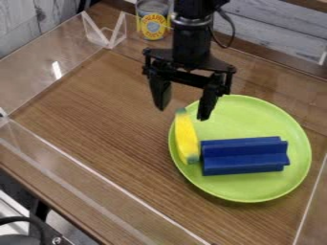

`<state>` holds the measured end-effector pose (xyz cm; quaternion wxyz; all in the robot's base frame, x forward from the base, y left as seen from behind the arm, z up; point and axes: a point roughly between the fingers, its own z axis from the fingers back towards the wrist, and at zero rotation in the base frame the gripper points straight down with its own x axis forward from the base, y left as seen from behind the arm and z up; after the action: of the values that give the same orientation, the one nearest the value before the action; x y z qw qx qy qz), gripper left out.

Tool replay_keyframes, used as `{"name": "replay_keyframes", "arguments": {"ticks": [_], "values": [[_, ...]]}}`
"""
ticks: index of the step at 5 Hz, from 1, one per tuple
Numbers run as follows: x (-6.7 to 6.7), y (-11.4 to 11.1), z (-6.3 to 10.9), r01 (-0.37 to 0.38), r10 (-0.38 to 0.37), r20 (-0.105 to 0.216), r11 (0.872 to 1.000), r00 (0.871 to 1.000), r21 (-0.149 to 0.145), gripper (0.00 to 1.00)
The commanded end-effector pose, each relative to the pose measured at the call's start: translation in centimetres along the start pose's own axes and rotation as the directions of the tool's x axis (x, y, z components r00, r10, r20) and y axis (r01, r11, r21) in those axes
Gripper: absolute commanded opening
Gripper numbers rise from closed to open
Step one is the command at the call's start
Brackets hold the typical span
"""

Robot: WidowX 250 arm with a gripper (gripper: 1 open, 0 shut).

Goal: Remove the banana from inside the green plate and put it on the table

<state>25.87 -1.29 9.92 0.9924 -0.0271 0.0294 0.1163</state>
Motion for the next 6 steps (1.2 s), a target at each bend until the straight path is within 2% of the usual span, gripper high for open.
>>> {"name": "replay_keyframes", "arguments": {"ticks": [1, 3, 6], "values": [[0.1, -0.5, 0.6, -0.025, 0.026, 0.049, 0.999, 0.998, -0.019, 1.00], [0.3, -0.7, -0.6, -0.048, 0.049, 0.045, 0.999, 0.998, -0.011, 1.00], [1.3, -0.5, -1.8, -0.103, 0.103, 0.057, 0.995, 0.993, -0.004, 1.00]]}}
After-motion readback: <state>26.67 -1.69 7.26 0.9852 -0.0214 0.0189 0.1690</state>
